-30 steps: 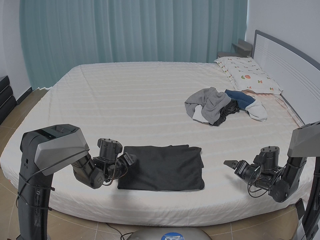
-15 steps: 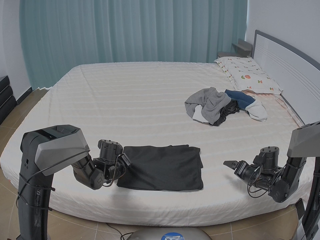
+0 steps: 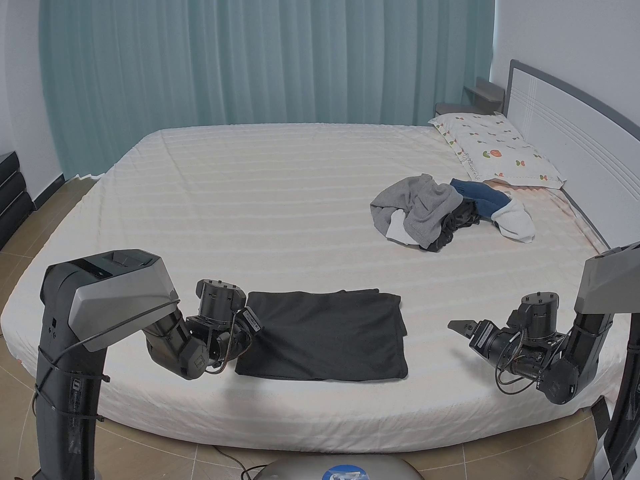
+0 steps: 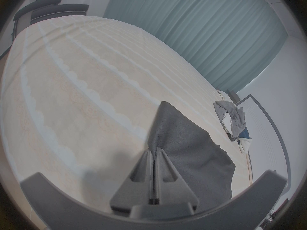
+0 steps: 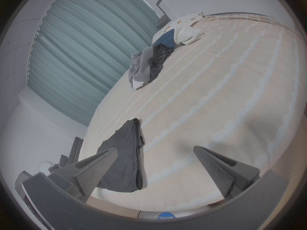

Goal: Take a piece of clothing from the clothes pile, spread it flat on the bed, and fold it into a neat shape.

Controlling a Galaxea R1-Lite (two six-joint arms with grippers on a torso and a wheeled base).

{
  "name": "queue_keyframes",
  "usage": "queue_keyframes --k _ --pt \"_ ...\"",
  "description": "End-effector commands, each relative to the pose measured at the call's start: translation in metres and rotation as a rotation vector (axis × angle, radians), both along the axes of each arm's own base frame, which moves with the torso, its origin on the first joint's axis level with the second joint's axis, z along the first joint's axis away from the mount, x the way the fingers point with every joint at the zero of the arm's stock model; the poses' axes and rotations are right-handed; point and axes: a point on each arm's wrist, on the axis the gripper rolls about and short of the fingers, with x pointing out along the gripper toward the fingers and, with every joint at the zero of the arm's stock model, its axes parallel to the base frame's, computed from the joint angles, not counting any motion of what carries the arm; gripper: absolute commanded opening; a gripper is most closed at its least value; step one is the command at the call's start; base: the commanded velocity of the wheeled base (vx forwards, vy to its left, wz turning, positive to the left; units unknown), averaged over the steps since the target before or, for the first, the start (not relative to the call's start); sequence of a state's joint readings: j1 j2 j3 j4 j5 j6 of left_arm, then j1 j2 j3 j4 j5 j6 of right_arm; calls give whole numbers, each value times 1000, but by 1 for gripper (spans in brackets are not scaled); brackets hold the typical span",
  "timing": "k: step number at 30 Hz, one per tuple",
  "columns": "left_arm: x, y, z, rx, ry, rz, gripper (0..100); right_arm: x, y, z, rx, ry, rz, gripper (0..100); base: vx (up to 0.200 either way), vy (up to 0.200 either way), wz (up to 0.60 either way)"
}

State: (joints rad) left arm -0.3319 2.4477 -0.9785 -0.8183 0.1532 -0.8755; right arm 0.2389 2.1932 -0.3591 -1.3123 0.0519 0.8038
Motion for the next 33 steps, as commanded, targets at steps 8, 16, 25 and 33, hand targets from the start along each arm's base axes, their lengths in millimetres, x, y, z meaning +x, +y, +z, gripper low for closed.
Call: queue_keyframes --k 8,16,25,33 --pt "0 11 9 -4 -11 29 0 0 1 1 1 -3 4 100 0 200 0" --pt "-2 29 8 -11 7 78 0 -1 3 1 2 -4 9 100 0 200 0" --pt "-4 44 9 -14 19 121 0 -1 6 2 1 -8 16 100 0 200 0" --pt "-6 45 8 -25 29 132 0 3 21 5 0 -32 50 100 0 200 0"
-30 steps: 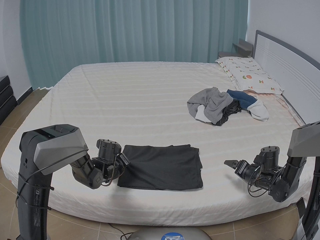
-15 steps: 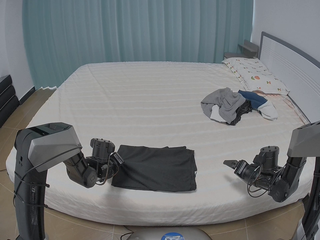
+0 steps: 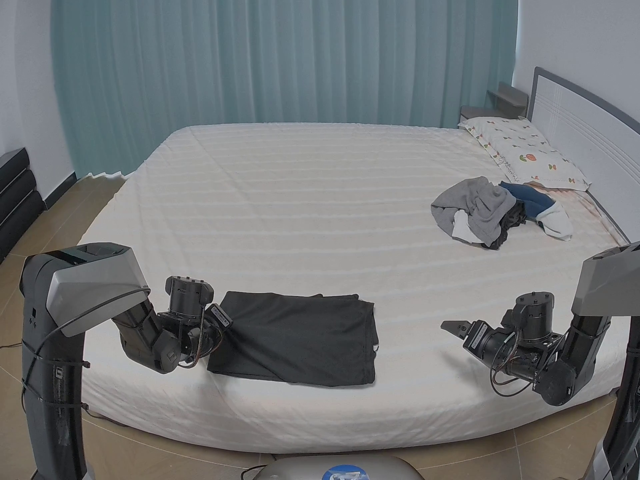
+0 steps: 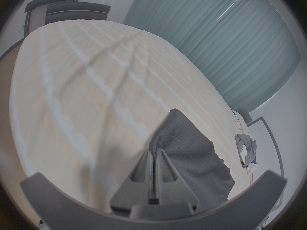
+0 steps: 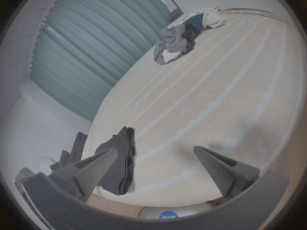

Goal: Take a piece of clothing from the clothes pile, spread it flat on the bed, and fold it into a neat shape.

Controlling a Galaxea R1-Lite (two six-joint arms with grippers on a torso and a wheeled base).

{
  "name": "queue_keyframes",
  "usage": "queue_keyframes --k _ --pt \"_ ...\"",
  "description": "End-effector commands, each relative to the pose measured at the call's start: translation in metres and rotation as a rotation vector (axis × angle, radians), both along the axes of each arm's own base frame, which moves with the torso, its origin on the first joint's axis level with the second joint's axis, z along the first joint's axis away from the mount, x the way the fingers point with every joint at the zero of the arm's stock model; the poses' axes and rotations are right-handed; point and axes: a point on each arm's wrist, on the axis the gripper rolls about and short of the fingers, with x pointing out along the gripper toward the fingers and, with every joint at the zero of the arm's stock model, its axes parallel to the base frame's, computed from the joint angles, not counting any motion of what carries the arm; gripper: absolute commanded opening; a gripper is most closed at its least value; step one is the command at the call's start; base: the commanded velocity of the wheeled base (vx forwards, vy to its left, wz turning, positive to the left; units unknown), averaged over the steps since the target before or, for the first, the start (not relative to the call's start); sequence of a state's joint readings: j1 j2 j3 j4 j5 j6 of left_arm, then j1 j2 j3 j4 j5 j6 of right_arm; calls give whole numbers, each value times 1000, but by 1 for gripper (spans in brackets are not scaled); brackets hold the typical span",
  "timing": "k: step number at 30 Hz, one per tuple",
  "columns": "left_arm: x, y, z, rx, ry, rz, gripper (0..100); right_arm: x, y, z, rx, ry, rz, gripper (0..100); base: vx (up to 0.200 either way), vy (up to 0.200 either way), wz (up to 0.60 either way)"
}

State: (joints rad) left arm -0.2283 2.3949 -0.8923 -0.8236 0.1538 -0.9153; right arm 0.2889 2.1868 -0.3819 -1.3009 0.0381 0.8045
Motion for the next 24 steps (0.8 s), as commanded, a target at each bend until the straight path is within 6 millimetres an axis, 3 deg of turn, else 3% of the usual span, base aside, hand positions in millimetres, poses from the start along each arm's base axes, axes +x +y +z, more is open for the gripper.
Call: queue_keyframes --k 1,14,24 --pt "-1 0 1 -1 2 1 0 4 10 3 -1 -25 18 100 0 200 0" --pt "-3 -1 -1 -7 13 3 0 5 25 5 1 -45 60 100 0 200 0" --pt "-6 -4 -2 -26 20 12 0 9 52 8 -22 -34 99 100 0 200 0"
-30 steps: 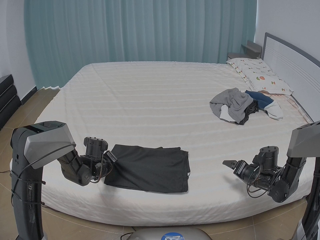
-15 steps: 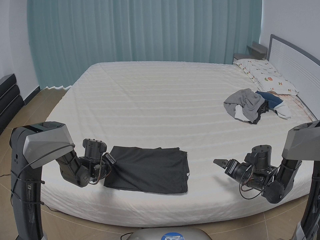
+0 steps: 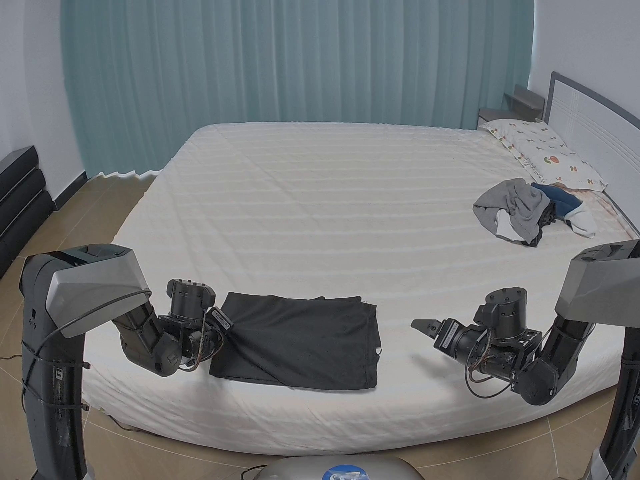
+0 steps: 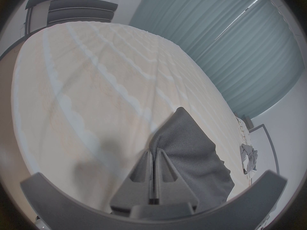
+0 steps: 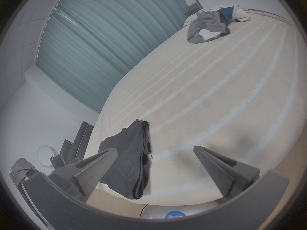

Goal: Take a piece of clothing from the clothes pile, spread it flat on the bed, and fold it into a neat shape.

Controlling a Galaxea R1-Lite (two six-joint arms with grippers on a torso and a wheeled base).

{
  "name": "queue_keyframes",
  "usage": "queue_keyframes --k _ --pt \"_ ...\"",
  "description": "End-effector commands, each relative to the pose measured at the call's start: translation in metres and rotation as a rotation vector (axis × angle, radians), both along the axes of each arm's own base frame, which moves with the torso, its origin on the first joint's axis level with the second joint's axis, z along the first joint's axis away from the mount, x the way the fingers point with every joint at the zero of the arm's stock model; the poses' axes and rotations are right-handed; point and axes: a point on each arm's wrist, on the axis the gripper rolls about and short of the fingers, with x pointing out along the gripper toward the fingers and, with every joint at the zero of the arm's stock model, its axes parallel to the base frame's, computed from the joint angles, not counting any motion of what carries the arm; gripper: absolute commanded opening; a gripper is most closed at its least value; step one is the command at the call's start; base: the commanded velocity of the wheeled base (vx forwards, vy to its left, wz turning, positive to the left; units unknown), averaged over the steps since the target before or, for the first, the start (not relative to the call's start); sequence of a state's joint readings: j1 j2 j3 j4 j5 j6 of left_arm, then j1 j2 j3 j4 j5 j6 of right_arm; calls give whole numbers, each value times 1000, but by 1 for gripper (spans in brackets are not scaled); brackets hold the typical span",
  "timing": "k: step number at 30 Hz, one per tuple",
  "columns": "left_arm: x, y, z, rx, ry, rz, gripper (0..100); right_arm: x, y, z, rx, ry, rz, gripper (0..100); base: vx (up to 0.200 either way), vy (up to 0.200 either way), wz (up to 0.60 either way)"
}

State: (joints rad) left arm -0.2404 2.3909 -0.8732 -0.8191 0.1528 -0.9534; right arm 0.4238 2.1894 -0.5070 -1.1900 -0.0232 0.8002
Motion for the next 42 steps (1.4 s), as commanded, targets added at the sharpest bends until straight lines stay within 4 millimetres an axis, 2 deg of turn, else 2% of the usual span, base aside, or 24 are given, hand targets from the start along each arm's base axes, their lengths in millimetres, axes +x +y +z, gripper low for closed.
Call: queue_keyframes --k 1,11,12,19,24,29,30,35,36,38,39,41,42 --pt "0 0 0 0 -1 1 0 0 6 2 5 -11 17 100 0 200 0" --pt "-5 -6 0 2 7 -18 0 0 6 -2 0 3 14 100 0 20 0" --pt "-6 -7 0 2 8 -19 100 0 6 -2 0 3 16 100 0 0 0" --pt "-24 -16 6 6 25 -59 100 -1 4 -3 -1 8 10 100 0 0 0" --pt "-29 -12 17 3 12 -54 100 -2 -4 0 1 4 -14 100 0 0 0" --pt "-44 13 51 -10 -42 2 100 -21 -27 14 -8 -6 -59 100 0 0 0" --pt "-45 15 53 -9 -43 4 100 -22 -29 15 -7 -9 -62 100 0 0 0" --pt "-70 34 106 -26 -168 41 100 -46 -57 40 -26 -88 -112 100 0 0 0" --pt "-80 37 119 -17 -200 32 100 -54 -64 47 -31 -106 -125 100 0 0 0" --pt "-84 37 122 -10 -208 27 100 -58 -67 49 -28 -113 -130 100 0 0 0" --pt "-107 42 137 46 -251 -13 100 -76 -78 60 -21 -148 -157 100 0 0 0" --pt "-126 45 150 92 -293 -43 100 -90 -88 69 -24 -190 -180 100 0 0 0" --pt "-127 45 151 94 -298 -43 100 -91 -88 70 -25 -193 -181 100 0 0 0"
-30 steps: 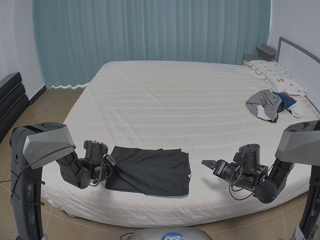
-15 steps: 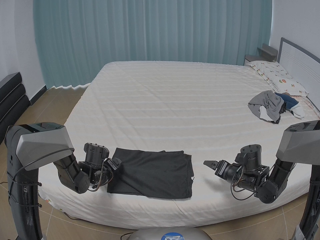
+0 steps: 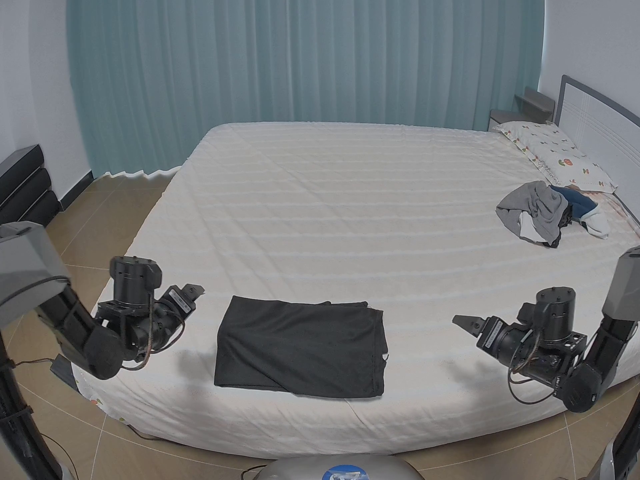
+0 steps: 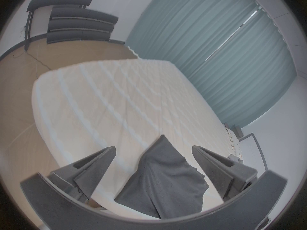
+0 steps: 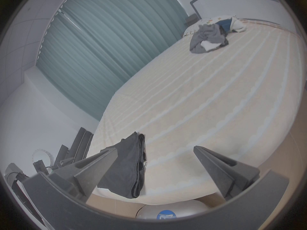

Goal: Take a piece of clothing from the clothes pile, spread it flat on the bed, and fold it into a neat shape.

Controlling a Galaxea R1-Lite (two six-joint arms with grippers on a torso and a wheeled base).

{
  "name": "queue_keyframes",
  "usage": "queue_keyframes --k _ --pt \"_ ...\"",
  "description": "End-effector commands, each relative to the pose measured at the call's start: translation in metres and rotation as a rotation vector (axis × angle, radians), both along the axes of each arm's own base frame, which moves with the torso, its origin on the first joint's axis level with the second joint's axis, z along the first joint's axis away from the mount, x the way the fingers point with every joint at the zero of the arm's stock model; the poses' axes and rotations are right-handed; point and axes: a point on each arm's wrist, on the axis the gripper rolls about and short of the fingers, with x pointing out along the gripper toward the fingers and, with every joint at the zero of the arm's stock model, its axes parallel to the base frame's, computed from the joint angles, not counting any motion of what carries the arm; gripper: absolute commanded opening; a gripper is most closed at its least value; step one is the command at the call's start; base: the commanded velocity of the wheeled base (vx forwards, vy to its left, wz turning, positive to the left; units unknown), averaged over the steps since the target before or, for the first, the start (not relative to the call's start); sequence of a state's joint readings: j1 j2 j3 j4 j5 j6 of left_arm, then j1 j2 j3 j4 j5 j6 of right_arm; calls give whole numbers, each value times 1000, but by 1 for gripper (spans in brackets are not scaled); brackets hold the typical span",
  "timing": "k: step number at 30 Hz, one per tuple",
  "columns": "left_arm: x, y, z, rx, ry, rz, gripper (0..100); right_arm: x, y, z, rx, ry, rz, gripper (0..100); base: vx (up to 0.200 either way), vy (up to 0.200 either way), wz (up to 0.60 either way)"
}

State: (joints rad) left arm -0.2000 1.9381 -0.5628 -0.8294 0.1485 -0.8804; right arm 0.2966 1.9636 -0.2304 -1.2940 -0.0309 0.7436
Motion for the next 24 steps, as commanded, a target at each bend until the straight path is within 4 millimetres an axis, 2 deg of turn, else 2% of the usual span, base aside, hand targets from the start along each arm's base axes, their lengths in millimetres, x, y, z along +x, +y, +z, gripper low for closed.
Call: queue_keyframes --k 1,2,3,4,6,8,9,12,13,14,19,20,22,24 --pt "-69 16 62 87 -193 -47 100 -55 -38 45 -13 -177 -84 100 0 0 0" --pt "-81 18 69 88 -224 -50 100 -63 -42 51 -28 -208 -91 100 0 0 0" --pt "-82 18 70 88 -230 -50 100 -64 -42 52 -29 -213 -92 100 0 0 0" --pt "-98 21 79 91 -271 -55 100 -75 -46 59 -44 -256 -97 100 0 0 0" --pt "-116 24 86 112 -318 -61 100 -85 -49 70 -50 -304 -105 100 0 0 0" --pt "-124 26 88 133 -332 -68 100 -91 -51 73 -53 -313 -112 100 0 0 0" --pt "-140 29 92 177 -368 -78 100 -104 -55 80 -78 -344 -116 100 0 0 0" --pt "-162 34 99 226 -431 -59 100 -125 -58 89 -123 -393 -104 100 0 0 0" --pt "-164 35 100 233 -436 -55 100 -128 -58 90 -126 -399 -103 100 0 0 0" --pt "-175 38 105 272 -460 -36 100 -142 -60 94 -153 -436 -93 100 0 0 0" --pt "-208 45 109 408 -466 -11 100 -183 -65 89 -255 -472 -49 100 0 0 0" --pt "-208 46 109 410 -466 -12 100 -185 -65 89 -258 -473 -47 100 0 0 0" --pt "-229 50 111 442 -503 -5 100 -208 -69 82 -311 -487 -24 100 0 0 0" --pt "-238 52 111 461 -511 7 100 -218 -70 80 -332 -489 -19 100 0 0 0"
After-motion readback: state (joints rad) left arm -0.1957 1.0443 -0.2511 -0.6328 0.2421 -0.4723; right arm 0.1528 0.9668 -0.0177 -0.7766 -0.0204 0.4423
